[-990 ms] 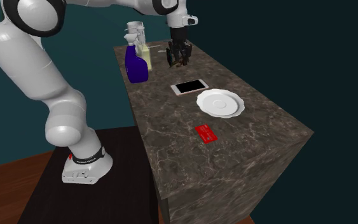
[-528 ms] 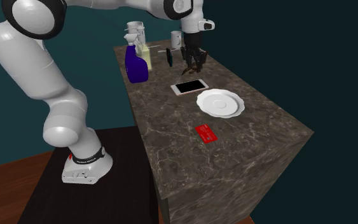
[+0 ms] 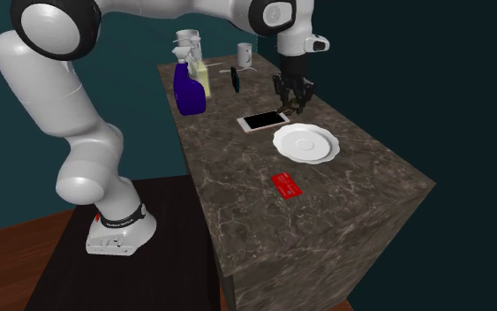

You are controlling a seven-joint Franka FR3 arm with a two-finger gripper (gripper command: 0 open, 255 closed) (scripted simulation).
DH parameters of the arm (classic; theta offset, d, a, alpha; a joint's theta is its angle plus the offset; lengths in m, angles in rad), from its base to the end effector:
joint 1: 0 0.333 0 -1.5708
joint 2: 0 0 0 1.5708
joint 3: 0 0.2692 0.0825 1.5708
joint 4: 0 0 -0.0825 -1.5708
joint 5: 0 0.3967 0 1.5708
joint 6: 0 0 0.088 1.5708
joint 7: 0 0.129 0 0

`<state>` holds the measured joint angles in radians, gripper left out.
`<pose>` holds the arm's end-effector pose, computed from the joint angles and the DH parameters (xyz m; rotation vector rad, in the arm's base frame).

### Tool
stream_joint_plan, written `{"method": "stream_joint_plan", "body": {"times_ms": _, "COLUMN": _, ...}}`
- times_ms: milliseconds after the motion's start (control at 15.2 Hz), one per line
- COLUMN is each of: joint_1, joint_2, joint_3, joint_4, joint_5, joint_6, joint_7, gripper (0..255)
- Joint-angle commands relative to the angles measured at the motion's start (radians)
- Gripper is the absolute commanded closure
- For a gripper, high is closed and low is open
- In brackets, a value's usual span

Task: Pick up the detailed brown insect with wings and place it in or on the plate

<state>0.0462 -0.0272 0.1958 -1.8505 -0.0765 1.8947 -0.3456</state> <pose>0.5618 0.1319 0.4627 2.9168 0.9175 0.1019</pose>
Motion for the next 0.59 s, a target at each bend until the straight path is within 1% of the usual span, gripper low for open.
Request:
{"method": "stream_joint_plan", "body": {"times_ms": 0, "joint_1": -0.020, "joint_2": 0.030, "joint_3": -0.021, "joint_4": 0.037, "joint_5": -0.003, "joint_6": -0.004, "joint_7": -0.042, "gripper": 255}}
{"method": "stream_joint_plan", "body": {"times_ms": 264, "joint_1": -0.057, "joint_2": 0.091, "joint_3": -0.057, "joint_4": 0.109, "joint_5": -0.006, "joint_6": -0.011, "joint_7": -0.115, "gripper": 255}}
{"method": "stream_joint_plan", "body": {"times_ms": 528, "joint_1": -0.057, "joint_2": 0.094, "joint_3": -0.057, "joint_4": 0.059, "joint_5": -0.008, "joint_6": 0.042, "joint_7": -0.111, "gripper": 255}}
